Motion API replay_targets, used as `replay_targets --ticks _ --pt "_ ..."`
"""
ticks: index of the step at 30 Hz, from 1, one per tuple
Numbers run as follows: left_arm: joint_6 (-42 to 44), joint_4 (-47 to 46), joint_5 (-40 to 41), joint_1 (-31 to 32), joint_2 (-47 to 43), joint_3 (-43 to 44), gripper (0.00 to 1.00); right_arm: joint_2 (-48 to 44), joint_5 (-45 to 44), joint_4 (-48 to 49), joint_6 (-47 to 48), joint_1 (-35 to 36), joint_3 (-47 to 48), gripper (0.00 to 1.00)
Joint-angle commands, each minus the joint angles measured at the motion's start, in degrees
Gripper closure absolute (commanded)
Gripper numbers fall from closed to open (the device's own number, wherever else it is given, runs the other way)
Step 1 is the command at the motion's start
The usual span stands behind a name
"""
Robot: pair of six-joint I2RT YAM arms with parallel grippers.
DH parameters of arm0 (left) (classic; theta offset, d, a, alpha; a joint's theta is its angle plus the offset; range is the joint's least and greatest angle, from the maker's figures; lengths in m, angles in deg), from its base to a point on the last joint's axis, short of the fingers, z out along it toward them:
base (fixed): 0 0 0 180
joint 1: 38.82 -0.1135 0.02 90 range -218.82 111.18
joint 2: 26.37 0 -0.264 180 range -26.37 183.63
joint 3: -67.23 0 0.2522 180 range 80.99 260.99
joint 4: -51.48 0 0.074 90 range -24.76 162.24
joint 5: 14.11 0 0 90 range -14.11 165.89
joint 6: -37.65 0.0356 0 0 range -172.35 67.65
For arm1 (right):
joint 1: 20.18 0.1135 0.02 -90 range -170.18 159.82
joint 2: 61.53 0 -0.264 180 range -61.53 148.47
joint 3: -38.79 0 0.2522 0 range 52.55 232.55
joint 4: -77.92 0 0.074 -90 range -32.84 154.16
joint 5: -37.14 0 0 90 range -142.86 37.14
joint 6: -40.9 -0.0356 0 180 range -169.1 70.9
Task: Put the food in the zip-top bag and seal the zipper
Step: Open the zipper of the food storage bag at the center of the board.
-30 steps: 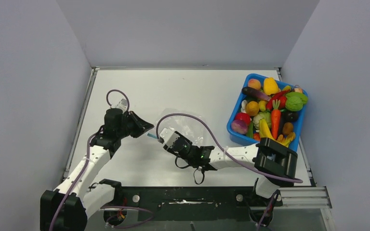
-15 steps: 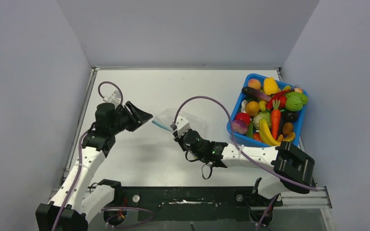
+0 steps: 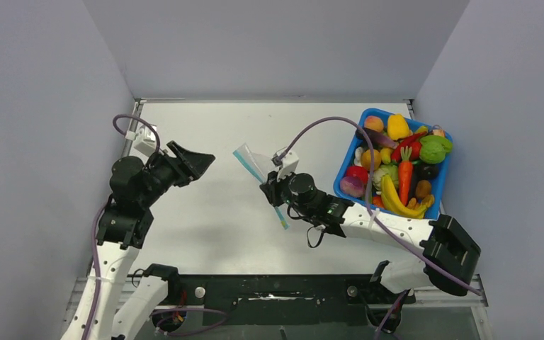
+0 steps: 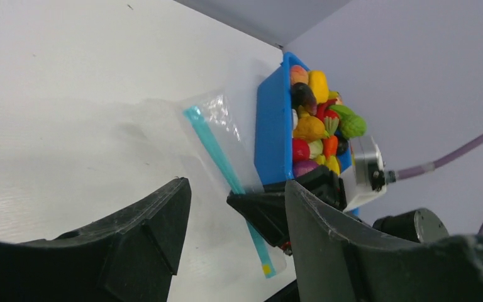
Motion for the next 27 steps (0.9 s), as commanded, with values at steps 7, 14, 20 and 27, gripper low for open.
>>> replay_targets --ticks 7,14,20,27 --pt "-21.94 -35.29 -19.98 -0.04 -3.11 -18.82 0.5 -8.08 10.02 13.75 -7.8 -1.5 -1.64 0.86" --pt "-27.31 -50.39 -21.49 0.05 -0.85 -24.55 0.48 -7.53 14.1 16.04 -8.27 -1.54 -1.9 0.86" --pt "-24.45 -45.95 -18.49 0.03 -0.77 -25.65 0.45 -7.04 13.34 16.2 -9.5 -1.61 -2.65 0.9" --pt "-20.45 -32.05 -12.43 0.04 -2.14 -24.95 0.45 -6.56 10.08 15.02 -12.93 -2.06 -4.04 0.98"
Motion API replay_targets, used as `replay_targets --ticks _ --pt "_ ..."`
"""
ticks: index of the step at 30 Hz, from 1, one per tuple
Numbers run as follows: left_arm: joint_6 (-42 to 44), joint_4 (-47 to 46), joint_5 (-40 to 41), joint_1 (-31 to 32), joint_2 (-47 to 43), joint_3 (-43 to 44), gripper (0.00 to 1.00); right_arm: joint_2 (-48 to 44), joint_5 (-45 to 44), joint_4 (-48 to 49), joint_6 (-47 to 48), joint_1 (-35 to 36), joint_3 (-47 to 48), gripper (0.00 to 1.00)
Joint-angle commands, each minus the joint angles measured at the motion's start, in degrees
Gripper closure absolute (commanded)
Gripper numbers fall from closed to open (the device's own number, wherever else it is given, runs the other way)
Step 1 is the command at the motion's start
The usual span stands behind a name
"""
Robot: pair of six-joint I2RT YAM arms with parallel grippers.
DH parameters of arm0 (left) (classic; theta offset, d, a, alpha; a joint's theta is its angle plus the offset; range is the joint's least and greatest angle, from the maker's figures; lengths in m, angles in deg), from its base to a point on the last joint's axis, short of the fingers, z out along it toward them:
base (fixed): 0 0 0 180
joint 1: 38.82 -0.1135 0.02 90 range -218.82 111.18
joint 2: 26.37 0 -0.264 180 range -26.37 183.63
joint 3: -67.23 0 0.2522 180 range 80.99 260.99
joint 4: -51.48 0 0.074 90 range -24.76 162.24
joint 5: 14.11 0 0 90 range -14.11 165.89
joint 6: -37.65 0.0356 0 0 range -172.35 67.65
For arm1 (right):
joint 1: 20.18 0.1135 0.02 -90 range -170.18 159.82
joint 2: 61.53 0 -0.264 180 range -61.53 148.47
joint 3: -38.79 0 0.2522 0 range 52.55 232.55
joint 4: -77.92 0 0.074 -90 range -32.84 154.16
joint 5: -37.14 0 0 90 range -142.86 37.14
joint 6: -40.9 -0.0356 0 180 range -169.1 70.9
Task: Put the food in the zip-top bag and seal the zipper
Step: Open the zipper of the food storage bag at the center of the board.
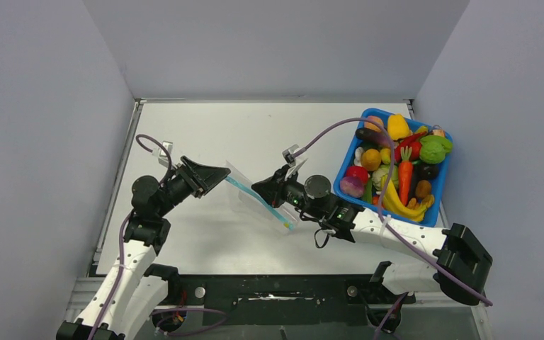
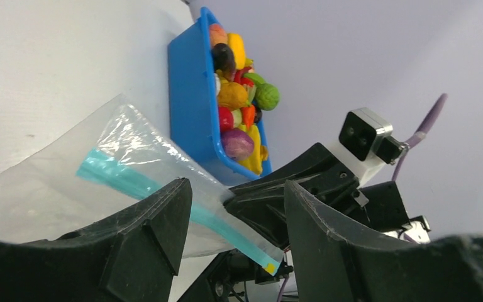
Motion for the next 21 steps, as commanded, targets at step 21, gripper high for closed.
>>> replay_targets --ticks 21 --pt "-5.88 -3.26 -1.86 0.0 4.01 -4.87 0.52 -0.65 -1.27 12.33 -13.59 -2.76 -3.19 1.0"
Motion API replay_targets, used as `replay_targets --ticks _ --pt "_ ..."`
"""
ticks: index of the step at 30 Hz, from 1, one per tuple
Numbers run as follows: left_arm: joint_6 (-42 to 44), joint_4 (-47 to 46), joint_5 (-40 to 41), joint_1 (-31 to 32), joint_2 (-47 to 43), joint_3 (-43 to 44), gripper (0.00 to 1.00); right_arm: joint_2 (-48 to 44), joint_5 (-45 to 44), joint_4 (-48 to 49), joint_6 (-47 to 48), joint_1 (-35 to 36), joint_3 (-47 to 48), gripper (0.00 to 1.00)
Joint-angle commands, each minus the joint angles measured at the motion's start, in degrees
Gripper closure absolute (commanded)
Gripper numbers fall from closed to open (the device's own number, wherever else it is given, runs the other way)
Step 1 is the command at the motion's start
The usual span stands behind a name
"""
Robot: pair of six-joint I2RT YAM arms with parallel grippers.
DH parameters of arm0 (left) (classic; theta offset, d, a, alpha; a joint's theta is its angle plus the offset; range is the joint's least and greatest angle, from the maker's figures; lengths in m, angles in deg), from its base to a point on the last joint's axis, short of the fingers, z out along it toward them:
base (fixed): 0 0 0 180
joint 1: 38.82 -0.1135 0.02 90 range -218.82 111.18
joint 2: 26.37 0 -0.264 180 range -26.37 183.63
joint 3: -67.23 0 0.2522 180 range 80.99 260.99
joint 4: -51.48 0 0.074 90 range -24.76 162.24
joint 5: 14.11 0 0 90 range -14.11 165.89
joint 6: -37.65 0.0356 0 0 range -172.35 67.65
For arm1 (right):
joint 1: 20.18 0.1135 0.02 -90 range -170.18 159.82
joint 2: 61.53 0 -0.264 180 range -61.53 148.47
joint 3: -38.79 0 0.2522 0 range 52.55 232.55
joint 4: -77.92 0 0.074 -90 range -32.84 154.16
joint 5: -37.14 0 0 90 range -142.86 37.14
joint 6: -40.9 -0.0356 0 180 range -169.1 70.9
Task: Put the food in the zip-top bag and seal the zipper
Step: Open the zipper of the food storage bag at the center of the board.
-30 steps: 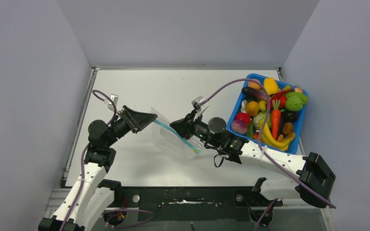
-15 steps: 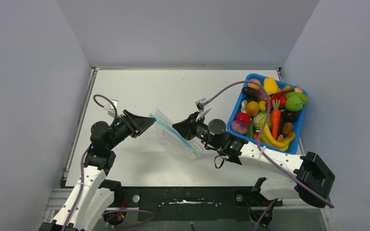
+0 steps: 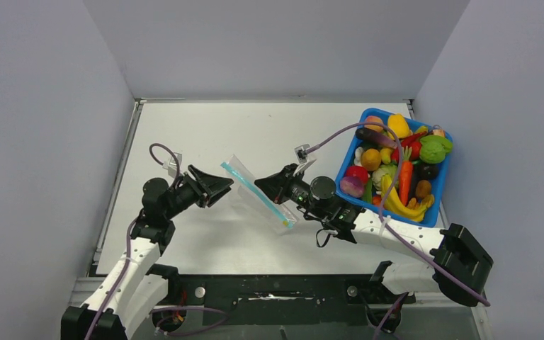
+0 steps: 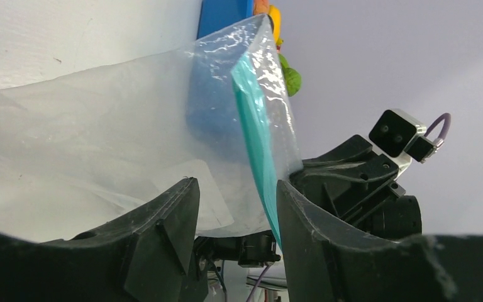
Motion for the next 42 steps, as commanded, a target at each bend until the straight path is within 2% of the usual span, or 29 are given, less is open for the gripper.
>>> replay_targets --ticks 1,5,10,15,18,21,24,28,31,36,42 --pt "-1.17 -8.07 -1.96 -0.03 1.99 0.63 0.52 -0.23 1.19 6.35 -1.63 -0.47 0.88 1.0" --pt "-2.97 -12.44 -1.87 0.02 4.07 0.61 0.57 0.81 2.73 8.34 -3.2 -0.52 0.57 1.0" --pt "-6.11 -19.67 -1.66 0.02 5.17 -0.61 0.56 2.08 4.86 9.75 -3.9 -0.55 0.68 1.0" --pt "-6.65 -20.8 -1.75 -0.02 5.12 0.02 0.59 3.24 5.83 8.84 -3.76 -0.5 0.83 0.98" --pt "-6.73 -20.57 -1.71 0.0 4.72 0.17 0.68 3.86 6.37 7.89 -3.49 -0.51 0.96 0.97" --pt "-6.88 -19.57 -1.46 0.02 4.14 0.09 0.84 4.05 6.15 5.64 -2.3 -0.5 1.45 0.95" --pt "-7.2 -17.84 -0.86 0.02 3.49 -0.05 1.0 3.42 4.77 1.47 0.38 -0.5 2.43 0.82" --pt "-7.34 -14.16 -0.04 0.02 2.51 0.8 1.0 1.16 -0.2 -9.47 7.13 -0.06 5.93 0.59" --pt "-6.17 -9.9 0.42 0.02 2.05 2.62 1.0 -0.2 -4.32 -17.87 13.59 1.0 10.23 0.49" --pt "-4.67 -5.18 1.35 0.03 1.69 4.73 1.0 0.11 -9.65 -27.25 21.07 4.39 16.63 0.45" --pt "-3.94 -3.27 1.6 0.09 1.81 5.09 1.0 0.53 -9.81 -28.91 23.19 6.65 19.44 0.49"
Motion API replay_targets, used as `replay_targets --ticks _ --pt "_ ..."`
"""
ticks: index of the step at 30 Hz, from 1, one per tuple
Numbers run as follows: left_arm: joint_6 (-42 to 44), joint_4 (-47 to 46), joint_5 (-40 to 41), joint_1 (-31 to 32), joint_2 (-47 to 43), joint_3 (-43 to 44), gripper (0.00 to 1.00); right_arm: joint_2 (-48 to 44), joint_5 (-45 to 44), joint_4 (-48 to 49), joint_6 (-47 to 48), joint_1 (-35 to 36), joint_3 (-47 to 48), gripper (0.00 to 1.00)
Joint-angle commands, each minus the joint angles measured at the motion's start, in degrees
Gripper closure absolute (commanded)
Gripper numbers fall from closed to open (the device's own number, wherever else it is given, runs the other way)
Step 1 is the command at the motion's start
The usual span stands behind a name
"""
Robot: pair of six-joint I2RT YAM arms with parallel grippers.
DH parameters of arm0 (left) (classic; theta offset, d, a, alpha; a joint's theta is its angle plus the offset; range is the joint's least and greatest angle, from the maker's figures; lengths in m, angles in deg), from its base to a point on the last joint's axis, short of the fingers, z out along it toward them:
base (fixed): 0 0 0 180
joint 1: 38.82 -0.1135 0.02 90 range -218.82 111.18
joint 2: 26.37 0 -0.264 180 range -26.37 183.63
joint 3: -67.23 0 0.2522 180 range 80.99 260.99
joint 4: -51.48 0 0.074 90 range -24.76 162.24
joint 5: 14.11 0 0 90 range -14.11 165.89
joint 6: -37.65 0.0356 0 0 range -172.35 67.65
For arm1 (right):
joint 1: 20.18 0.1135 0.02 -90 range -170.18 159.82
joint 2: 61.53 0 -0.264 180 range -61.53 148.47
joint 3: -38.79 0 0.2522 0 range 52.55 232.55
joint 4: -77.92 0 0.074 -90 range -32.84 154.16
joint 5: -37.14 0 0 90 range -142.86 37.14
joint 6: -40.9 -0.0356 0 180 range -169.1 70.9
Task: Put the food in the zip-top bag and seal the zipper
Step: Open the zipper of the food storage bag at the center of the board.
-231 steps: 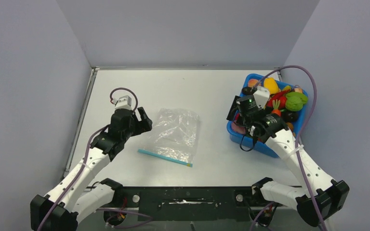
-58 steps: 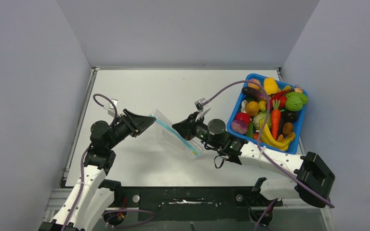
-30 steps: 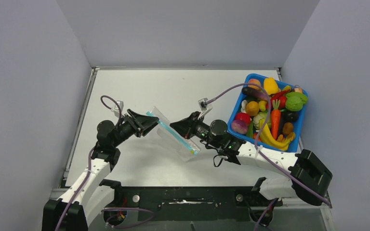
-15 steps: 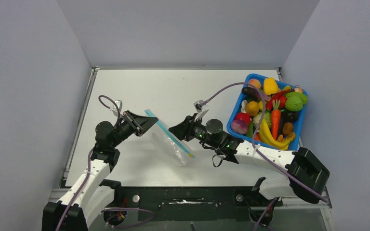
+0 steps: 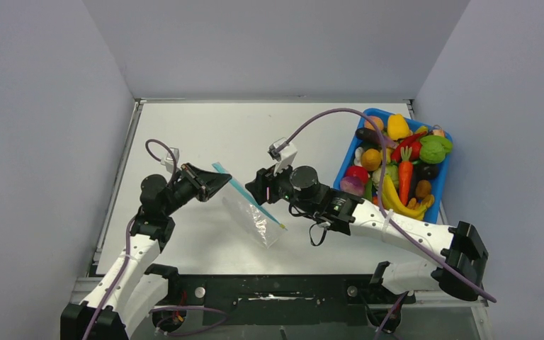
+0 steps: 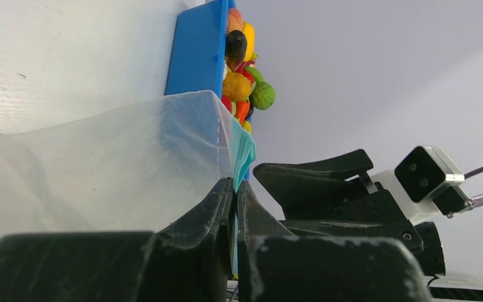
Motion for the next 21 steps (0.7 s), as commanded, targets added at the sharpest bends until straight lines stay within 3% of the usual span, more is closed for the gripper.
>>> replay_targets --ticks 1,21 --pt "1.64 0.89 0.72 0.11 -0.92 2.91 1.0 -0.96 -1.86 -3.02 4.44 1.61 3.27 0.49" --pt "2.19 2.61 1.14 0.11 -0.99 3.08 1.0 1.95 3.31 -12.03 9.36 4.88 7.03 0.51"
